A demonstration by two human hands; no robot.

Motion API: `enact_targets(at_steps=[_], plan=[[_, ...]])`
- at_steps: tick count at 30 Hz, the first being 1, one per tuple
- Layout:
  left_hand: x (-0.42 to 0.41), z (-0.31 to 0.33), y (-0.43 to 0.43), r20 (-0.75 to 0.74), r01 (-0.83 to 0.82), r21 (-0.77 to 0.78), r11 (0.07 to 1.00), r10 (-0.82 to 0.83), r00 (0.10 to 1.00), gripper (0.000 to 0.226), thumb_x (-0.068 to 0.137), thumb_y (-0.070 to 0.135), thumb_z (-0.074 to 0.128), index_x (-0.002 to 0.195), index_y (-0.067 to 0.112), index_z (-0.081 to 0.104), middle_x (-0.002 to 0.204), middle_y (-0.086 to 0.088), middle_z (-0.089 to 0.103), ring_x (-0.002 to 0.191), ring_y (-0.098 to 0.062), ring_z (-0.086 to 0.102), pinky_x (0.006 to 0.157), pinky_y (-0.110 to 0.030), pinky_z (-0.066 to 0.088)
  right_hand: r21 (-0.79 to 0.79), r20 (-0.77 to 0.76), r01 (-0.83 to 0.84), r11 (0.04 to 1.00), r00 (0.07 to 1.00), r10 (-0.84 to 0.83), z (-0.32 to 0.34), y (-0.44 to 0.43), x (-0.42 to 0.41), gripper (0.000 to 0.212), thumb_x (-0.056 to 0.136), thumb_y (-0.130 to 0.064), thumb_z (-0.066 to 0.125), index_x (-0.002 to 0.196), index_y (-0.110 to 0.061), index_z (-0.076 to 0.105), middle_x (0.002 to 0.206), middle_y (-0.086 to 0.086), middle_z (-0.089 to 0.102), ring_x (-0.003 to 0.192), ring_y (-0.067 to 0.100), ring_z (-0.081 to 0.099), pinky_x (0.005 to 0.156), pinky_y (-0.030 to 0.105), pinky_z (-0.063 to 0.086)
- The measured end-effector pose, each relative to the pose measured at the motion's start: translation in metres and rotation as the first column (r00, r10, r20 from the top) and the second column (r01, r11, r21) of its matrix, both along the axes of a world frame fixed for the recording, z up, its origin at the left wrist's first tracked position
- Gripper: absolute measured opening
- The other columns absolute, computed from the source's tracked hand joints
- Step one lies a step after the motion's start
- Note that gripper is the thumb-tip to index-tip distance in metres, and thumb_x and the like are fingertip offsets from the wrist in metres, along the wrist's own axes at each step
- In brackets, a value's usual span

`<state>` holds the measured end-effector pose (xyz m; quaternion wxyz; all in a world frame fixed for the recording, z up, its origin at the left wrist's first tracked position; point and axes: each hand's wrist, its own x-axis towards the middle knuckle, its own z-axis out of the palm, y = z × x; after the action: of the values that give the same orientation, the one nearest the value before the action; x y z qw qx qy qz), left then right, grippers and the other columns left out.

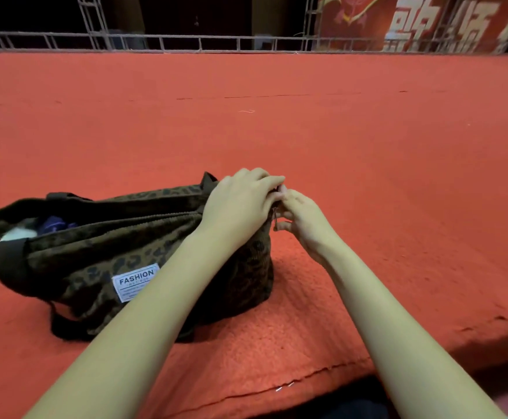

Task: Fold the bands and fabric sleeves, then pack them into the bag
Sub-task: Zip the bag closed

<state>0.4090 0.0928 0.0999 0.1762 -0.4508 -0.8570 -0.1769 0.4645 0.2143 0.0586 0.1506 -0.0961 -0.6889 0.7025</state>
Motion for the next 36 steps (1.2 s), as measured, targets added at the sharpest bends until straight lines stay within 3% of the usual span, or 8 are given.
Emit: enact_targets(at_steps=[5,9,15,19,23,26,30,36], plan=[[-0.003,-0.009,0.001,0.112,0.005,0.240,0.971,-0.033,0.993,0.021,0.096,0.028,0.050,0.108,0.020,0.064,0.101,-0.002,0.055,0.098,-0.021,0.049,0.081,-0.038,0.044,-0.368,0.033,-0.114,0.923,0.990,0.136,-0.005,-0.005,0.005,0.037,0.099,-0.045,0.033,0.087,-0.016,0.052,0.065,-0.005,0.051,0.043,0.006,0.028,0.040,0.018,0.018],[-0.005,-0.010,0.000,0.110,0.013,0.282,0.959,-0.045,0.993,0.014,0.096,0.024,0.050,0.099,0.014,0.059,0.099,0.001,0.054,0.095,-0.018,0.048,0.080,-0.033,0.041,-0.286,0.040,-0.129,0.949,0.988,0.146,-0.008,-0.004,0.008,0.023,0.100,-0.034,0.041,0.083,-0.018,0.043,0.063,-0.005,0.033,0.048,0.006,0.020,0.041,0.019,0.011],[-0.007,-0.013,-0.001,-0.011,0.061,0.239,0.969,-0.060,0.998,0.021,0.088,0.033,0.062,0.092,0.012,0.062,0.097,-0.002,0.054,0.095,-0.019,0.042,0.079,-0.036,0.043,-0.349,-0.112,0.139,0.927,0.976,-0.188,0.011,0.011,0.013,0.029,0.093,-0.013,0.057,0.069,-0.013,0.041,0.053,-0.004,0.031,0.040,0.006,0.021,0.033,0.015,0.016],[0.004,-0.010,0.019,-0.119,0.030,0.172,0.985,-0.009,0.993,0.045,0.081,0.054,0.055,0.085,0.009,0.058,0.086,-0.005,0.041,0.084,-0.021,0.035,0.067,-0.033,0.037,-0.077,-0.115,0.256,0.964,0.958,-0.263,0.028,0.019,0.013,0.036,0.086,-0.011,0.066,0.061,-0.016,0.040,0.049,-0.008,0.042,0.043,0.008,0.031,0.038,0.017,0.022],[0.008,-0.004,0.034,0.070,-0.113,0.075,0.991,0.108,0.992,0.034,0.095,0.046,0.043,0.080,0.016,0.046,0.080,0.002,0.044,0.082,-0.024,0.050,0.061,-0.033,0.031,0.106,-0.163,0.287,0.952,0.950,-0.268,0.034,0.019,0.013,0.033,0.086,-0.014,0.066,0.058,-0.015,0.048,0.051,-0.011,0.047,0.048,0.002,0.038,0.046,0.014,0.029],[0.006,-0.003,0.035,0.185,-0.123,0.131,0.984,0.098,0.978,0.040,0.095,0.046,0.041,0.068,0.016,0.042,0.067,0.002,0.051,0.068,-0.026,0.052,0.055,-0.035,0.034,-0.031,-0.089,0.276,0.961,0.956,-0.278,0.031,0.022,0.012,0.030,0.093,-0.037,0.055,0.073,-0.014,0.055,0.051,-0.014,0.040,0.047,0.005,0.032,0.045,0.018,0.027],[0.010,0.000,0.030,0.289,-0.125,0.249,0.960,0.049,0.956,0.041,0.097,0.040,0.039,0.070,0.011,0.051,0.066,-0.003,0.058,0.069,-0.027,0.056,0.062,-0.039,0.043,-0.195,0.101,0.175,0.965,0.982,-0.158,0.024,0.014,0.010,0.043,0.092,-0.059,0.043,0.070,-0.022,0.035,0.053,-0.008,0.023,0.043,0.008,0.017,0.039,0.016,0.012],[0.012,-0.001,0.028,0.244,-0.059,0.156,0.986,0.019,0.970,0.026,0.098,0.030,0.031,0.079,0.019,0.046,0.083,0.002,0.056,0.072,-0.021,0.047,0.063,-0.033,0.032,-0.116,0.085,0.087,0.989,0.993,-0.078,0.029,-0.005,0.008,0.036,0.096,-0.037,0.043,0.063,-0.023,0.036,0.057,-0.005,0.020,0.047,0.008,0.015,0.043,0.019,0.009]])
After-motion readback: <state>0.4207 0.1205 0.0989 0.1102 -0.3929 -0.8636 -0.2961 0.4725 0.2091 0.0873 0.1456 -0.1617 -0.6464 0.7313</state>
